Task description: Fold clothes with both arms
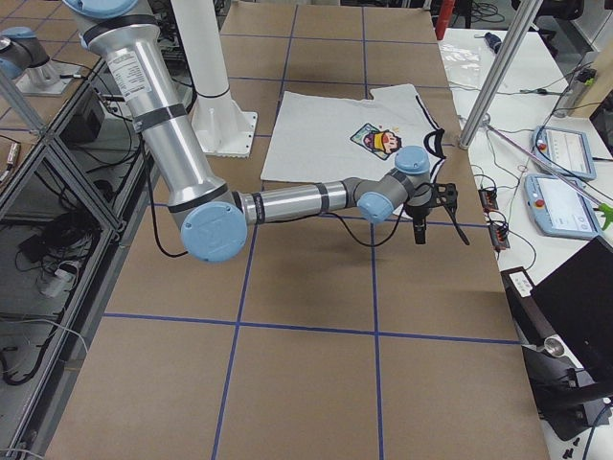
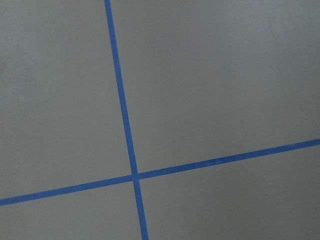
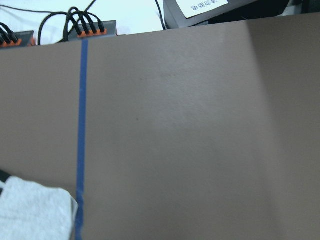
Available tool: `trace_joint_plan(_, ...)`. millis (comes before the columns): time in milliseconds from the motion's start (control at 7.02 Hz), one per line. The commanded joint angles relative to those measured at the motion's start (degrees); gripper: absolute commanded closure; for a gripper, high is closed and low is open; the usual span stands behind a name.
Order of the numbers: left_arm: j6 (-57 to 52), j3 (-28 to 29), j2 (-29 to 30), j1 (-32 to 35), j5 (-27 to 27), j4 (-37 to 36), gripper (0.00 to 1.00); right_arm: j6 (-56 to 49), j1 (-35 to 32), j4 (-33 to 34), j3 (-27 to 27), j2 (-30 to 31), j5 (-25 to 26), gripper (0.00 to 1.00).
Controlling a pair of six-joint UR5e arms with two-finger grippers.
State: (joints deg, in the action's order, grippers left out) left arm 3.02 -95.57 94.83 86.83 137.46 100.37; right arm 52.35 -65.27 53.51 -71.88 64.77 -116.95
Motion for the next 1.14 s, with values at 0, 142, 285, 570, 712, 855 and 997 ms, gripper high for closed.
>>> trace_joint_plan(0,0.0,-3.0,-2.1,0.0,0.0,0.2,0.00,11.2,6.3,-10.2,9.1,-6.0,8.3,0.00)
trace_joint_plan(142,-0.1,-3.4,-2.4,0.0,-0.1,0.0,0.00,13.3,7.9,-10.2,10.2,-7.4,10.1,0.00)
trace_joint_plan(285,-0.1,-3.6,-2.6,-0.1,-0.1,0.1,0.00,14.9,8.7,-10.3,11.4,-8.9,10.3,0.00)
trace_joint_plan(570,-0.3,-3.9,-3.0,-0.1,-0.2,0.0,0.00,15.1,11.0,-10.3,13.2,-9.7,12.9,0.04)
trace_joint_plan(712,-0.3,-3.8,-3.0,-0.1,-0.1,0.1,0.00,15.1,11.6,-10.3,15.8,-11.3,13.3,0.06)
trace_joint_plan(855,-0.4,-3.9,-3.1,-0.1,-0.1,0.1,0.00,15.1,11.6,-10.3,18.1,-12.8,14.4,0.14)
trace_joint_plan(997,-0.4,-4.0,-3.0,-0.1,-0.1,0.2,0.00,15.1,11.6,-10.3,18.4,-12.9,14.4,0.37)
